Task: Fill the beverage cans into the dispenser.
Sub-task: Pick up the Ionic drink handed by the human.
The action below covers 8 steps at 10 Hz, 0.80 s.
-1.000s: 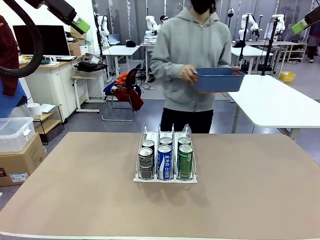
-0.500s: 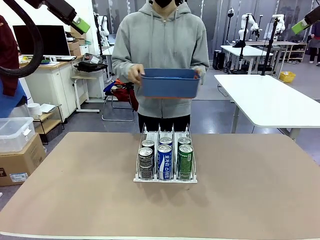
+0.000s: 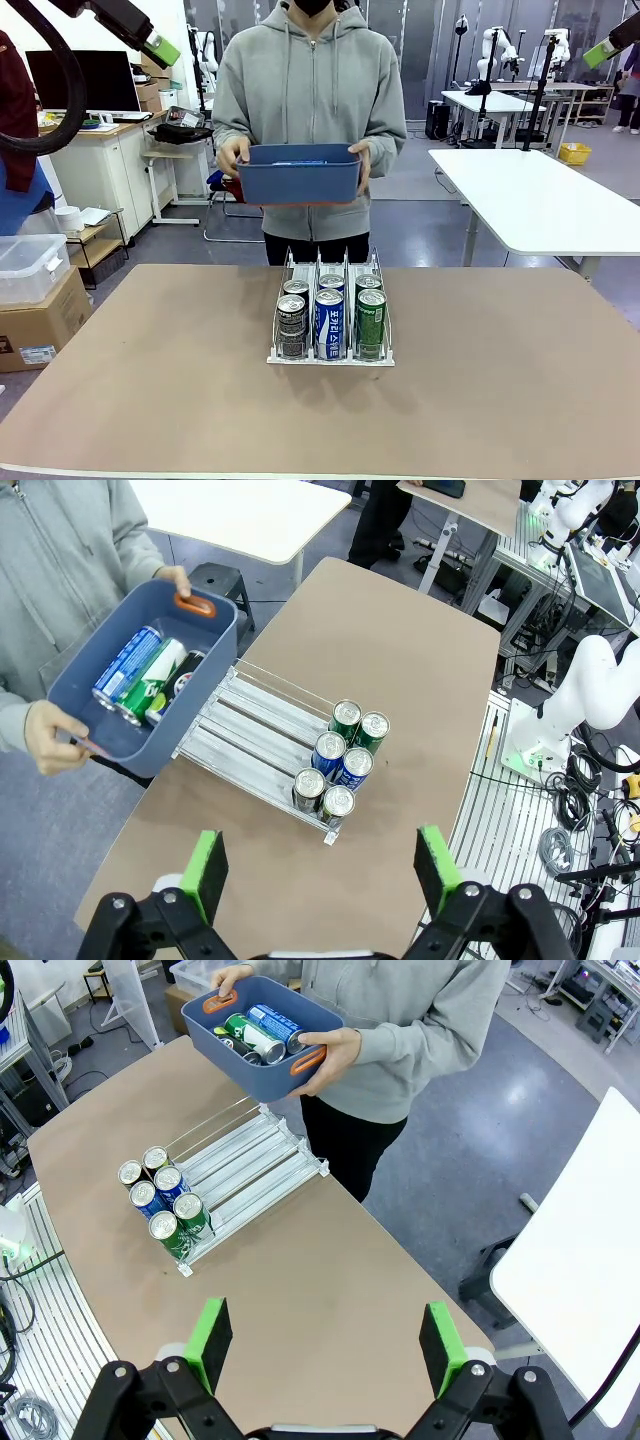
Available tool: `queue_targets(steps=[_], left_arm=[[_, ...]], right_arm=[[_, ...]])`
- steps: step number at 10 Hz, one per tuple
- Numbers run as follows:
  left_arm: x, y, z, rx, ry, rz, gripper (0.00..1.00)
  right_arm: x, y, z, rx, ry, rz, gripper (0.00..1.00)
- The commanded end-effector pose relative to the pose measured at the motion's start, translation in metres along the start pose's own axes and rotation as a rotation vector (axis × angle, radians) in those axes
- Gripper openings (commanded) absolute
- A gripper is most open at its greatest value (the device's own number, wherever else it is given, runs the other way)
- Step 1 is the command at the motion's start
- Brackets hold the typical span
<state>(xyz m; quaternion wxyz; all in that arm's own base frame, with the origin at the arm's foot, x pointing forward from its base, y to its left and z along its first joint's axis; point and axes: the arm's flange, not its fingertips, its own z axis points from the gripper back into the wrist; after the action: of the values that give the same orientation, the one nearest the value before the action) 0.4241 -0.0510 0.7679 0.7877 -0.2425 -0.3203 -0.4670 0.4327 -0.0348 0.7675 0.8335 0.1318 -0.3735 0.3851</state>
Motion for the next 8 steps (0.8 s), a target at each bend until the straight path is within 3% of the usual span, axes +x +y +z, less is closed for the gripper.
queue_targets(steps=[1,8], left_arm=[[-0.0008,-0.0004,0.0012,0.001,0.0,0.007,1.0],[-0.0008,-0.0004,0.0012,0.001,0.0,0.007,1.0]], right_arm=[[-0.001,-0.0005,0.0007,-0.001,0.0,-0.001,1.0],[-0.001,-0.0005,0.0007,-0.001,0.0,-0.001,1.0]])
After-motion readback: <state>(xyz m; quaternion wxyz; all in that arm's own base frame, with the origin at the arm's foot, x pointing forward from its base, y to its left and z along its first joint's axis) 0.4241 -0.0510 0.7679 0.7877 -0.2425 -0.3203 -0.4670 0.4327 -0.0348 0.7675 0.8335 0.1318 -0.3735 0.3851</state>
